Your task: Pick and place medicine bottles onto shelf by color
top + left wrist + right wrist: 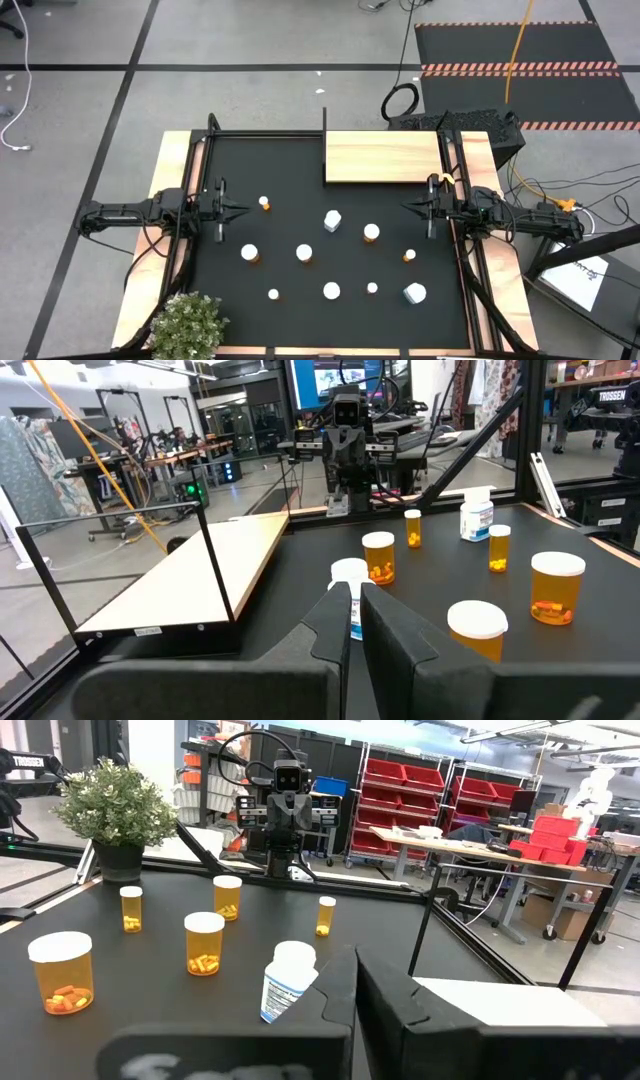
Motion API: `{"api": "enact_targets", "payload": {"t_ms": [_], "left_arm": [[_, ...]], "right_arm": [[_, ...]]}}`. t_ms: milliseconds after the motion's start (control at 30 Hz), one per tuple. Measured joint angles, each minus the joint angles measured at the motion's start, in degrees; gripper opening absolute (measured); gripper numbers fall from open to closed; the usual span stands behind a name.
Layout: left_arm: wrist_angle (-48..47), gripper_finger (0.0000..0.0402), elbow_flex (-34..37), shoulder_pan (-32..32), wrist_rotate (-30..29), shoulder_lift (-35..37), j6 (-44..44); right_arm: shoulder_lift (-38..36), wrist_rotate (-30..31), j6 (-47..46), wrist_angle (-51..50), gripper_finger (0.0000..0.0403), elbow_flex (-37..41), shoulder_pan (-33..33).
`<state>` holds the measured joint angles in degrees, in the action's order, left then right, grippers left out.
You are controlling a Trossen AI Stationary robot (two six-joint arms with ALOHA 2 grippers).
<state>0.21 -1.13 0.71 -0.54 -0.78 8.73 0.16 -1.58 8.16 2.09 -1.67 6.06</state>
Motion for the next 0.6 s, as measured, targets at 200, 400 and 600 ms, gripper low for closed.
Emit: {"api": "enact_targets", "payload": {"t_ms": [200, 400, 600], "left_arm": [[0.0, 0.0031, 0.0, 0.0, 0.0, 0.0, 0.0], [0.0, 0.0031, 0.0, 0.0, 0.0, 0.0, -2.5], [0.2, 0.0031, 0.0, 0.0, 0.0, 0.0, -7.5]], "right_arm": [[0.0, 0.0, 0.0, 0.0, 0.0, 0.0, 0.0], [0.0, 0.0, 0.0, 0.0, 0.0, 0.0, 0.0], [0.0, 0.0, 0.0, 0.0, 0.0, 0.0, 0.0]]}}
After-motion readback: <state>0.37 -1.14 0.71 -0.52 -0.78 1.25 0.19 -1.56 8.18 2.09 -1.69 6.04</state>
